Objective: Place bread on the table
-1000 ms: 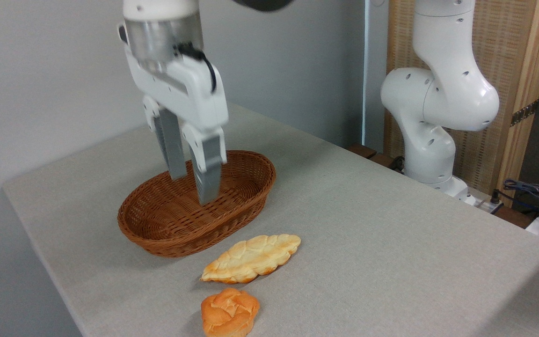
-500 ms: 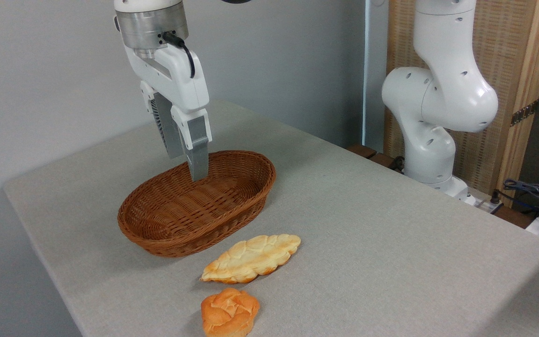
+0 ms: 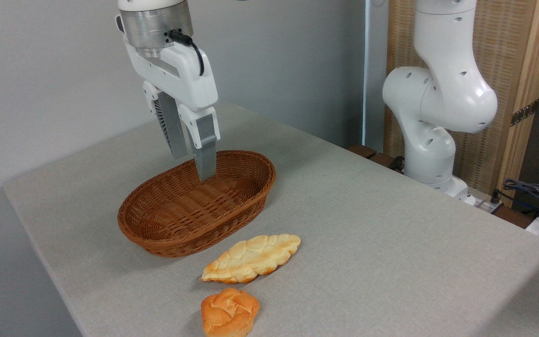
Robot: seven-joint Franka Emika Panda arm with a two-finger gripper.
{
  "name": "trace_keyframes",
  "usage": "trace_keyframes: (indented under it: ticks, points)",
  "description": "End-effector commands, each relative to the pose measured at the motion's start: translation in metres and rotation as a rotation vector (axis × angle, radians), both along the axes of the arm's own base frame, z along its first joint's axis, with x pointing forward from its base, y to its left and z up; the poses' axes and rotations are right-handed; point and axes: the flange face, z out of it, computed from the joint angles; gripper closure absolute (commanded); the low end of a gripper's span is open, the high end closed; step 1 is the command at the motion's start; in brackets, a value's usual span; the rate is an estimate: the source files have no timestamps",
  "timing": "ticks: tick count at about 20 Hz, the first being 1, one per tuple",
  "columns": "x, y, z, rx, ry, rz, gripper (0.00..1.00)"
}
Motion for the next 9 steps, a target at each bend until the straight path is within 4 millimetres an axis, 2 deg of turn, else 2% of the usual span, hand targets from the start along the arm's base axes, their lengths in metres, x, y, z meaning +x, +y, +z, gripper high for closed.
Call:
trace_keyframes:
  ticks: [1, 9]
  points:
    - [-0.0085, 0.0073, 0.0062, -0.003, 0.009, 0.022, 0.00]
    - [-0.0115, 0.0095, 0.0056, 0.003, 0.036, 0.020, 0.00]
